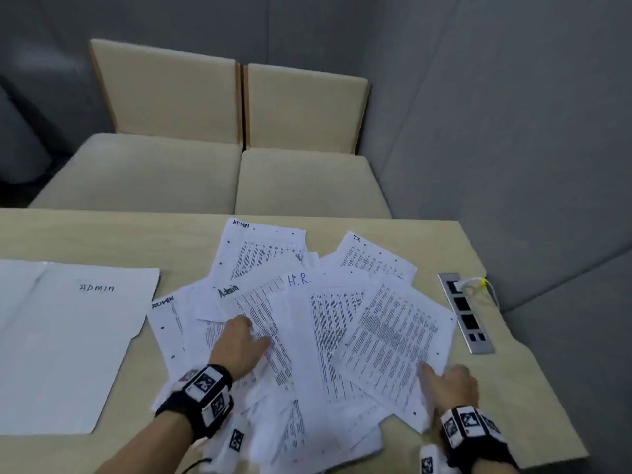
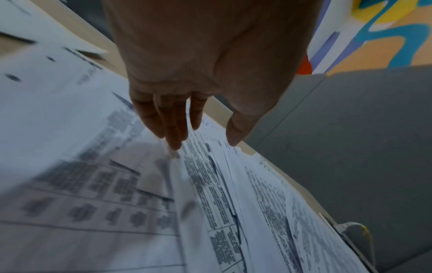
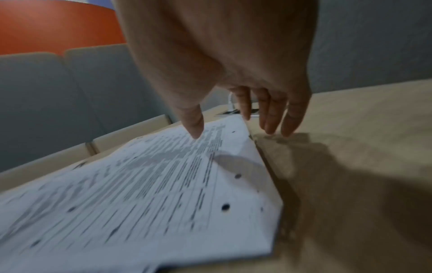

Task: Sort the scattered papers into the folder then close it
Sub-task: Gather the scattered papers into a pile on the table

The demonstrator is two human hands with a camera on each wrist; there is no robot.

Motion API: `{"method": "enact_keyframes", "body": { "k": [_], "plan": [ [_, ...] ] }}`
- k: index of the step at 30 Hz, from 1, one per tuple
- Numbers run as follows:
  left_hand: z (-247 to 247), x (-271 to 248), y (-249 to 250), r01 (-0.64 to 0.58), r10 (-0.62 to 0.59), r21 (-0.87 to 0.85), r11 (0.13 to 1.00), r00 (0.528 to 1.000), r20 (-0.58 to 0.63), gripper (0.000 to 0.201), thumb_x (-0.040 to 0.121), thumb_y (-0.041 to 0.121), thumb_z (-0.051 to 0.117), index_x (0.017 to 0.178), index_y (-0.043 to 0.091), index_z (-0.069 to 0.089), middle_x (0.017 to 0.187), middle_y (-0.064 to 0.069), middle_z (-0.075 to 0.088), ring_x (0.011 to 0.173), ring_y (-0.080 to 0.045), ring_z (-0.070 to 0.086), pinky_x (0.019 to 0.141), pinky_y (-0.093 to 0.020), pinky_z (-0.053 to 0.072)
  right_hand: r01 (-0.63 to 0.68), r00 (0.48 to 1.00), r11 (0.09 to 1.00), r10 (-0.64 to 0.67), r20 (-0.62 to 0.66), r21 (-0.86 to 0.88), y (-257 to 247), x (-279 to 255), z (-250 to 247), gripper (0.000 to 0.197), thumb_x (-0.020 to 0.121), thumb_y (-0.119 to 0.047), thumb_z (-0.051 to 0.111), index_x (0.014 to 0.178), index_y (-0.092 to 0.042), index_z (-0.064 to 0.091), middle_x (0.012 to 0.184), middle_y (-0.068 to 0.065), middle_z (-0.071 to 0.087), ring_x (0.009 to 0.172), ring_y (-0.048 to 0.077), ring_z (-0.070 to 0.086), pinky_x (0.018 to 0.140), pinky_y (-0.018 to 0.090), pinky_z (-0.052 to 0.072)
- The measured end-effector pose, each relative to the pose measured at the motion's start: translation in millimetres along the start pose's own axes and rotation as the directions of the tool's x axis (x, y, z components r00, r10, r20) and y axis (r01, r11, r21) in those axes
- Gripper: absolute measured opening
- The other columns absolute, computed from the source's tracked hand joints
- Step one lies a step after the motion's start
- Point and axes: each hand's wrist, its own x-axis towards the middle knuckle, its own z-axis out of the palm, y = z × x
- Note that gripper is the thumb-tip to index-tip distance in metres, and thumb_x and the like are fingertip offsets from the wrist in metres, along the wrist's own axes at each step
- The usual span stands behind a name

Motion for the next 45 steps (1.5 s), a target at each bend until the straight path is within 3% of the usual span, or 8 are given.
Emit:
{"method": "enact_keyframes", "body": {
  "k": [11,15,18,23,28,32,37,45],
  "plan": [
    [37,27,63,0.022,-0.017,-0.037,0.999,0.992,0.126,0.05,0.087,0.04,0.065,0.127,0.011,0.056,0.13,-0.012,0.037,0.124,-0.03,0.043,0.107,-0.04,0.042,0.471,0.823,0.882,-0.45,0.346,0.027,-33,78,54,0.097,0.054,-0.058,0.083,0.143,-0.036,0.05,0.123,0.005,0.057,0.12,0.025,0.052,0.104,0.046,0.05],
    [44,31,64,0.075,-0.009,-0.305,0.95,0.978,0.21,0.075,0.076,0.036,0.076,0.139,0.021,0.039,0.131,-0.009,0.05,0.111,-0.029,0.061,0.094,-0.049,0.056,0.296,0.864,0.919,-0.375,0.337,0.261,-66,45,44,0.074,0.069,-0.04,0.089,0.13,-0.012,0.056,0.117,0.009,0.065,0.102,0.025,0.065,0.09,0.038,0.054],
    [53,34,68,0.178,-0.139,-0.372,0.911,0.982,0.128,0.054,0.082,0.011,0.068,0.13,0.009,0.043,0.12,-0.011,0.061,0.106,-0.03,0.063,0.088,-0.044,0.057,0.193,0.866,0.906,-0.338,0.368,0.376,-73,43,44,0.038,0.088,-0.02,0.075,0.12,-0.002,0.065,0.106,0.01,0.071,0.09,0.019,0.066,0.08,0.03,0.049],
    [32,41,67,0.062,-0.105,-0.233,0.97,0.979,-0.175,0.022,0.085,-0.005,0.05,0.104,0.002,0.056,0.073,-0.003,0.058,0.057,-0.014,0.055,0.046,-0.02,0.041,0.046,0.941,0.859,-0.208,0.266,0.511,-95,65,46,0.046,0.088,-0.036,0.072,0.118,-0.001,0.066,0.104,0.012,0.07,0.09,0.028,0.066,0.082,0.035,0.054],
    [3,44,37,0.224,-0.27,-0.229,0.947,0.944,-0.19,0.049,0.083,0.018,0.067,0.121,0.002,0.041,0.094,-0.011,0.059,0.077,-0.027,0.055,0.063,-0.03,0.042,-0.038,0.911,0.835,-0.197,0.362,0.549,-135,70,34,0.026,0.095,-0.024,0.067,0.109,-0.002,0.068,0.097,0.014,0.072,0.086,0.029,0.068,0.079,0.039,0.056],
    [0,40,22,0.28,-0.307,-0.236,0.93,0.948,-0.086,0.051,0.084,0.019,0.065,0.126,0.0,0.042,0.111,-0.019,0.06,0.092,-0.032,0.059,0.074,-0.038,0.048,0.301,0.915,0.854,-0.384,0.125,0.425,-160,63,18,0.036,0.099,-0.021,0.058,0.125,0.003,0.064,0.123,0.016,0.069,0.112,0.034,0.063,0.098,0.042,0.046],
    [-6,40,16,0.225,-0.235,-0.315,0.922,0.972,0.005,0.033,0.082,0.017,0.072,0.104,0.004,0.051,0.08,-0.002,0.05,0.068,-0.019,0.048,0.058,-0.027,0.04,0.629,0.769,0.708,-0.625,-0.13,0.32,-188,20,-52,0.037,0.099,-0.032,0.054,0.108,0.002,0.067,0.087,0.014,0.063,0.083,0.027,0.057,0.07,0.036,0.043],
    [-10,34,9,0.121,-0.112,-0.423,0.898,0.993,0.047,0.037,0.096,0.029,0.058,0.065,0.016,0.041,0.054,0.004,0.044,0.052,-0.017,0.043,0.059,-0.029,0.036,0.771,0.626,0.381,-0.602,-0.496,0.511,-211,-36,-128,0.025,0.094,-0.042,0.059,0.095,-0.019,0.066,0.079,-0.017,0.065,0.076,0.006,0.061,0.069,0.032,0.051]
  ]
}}
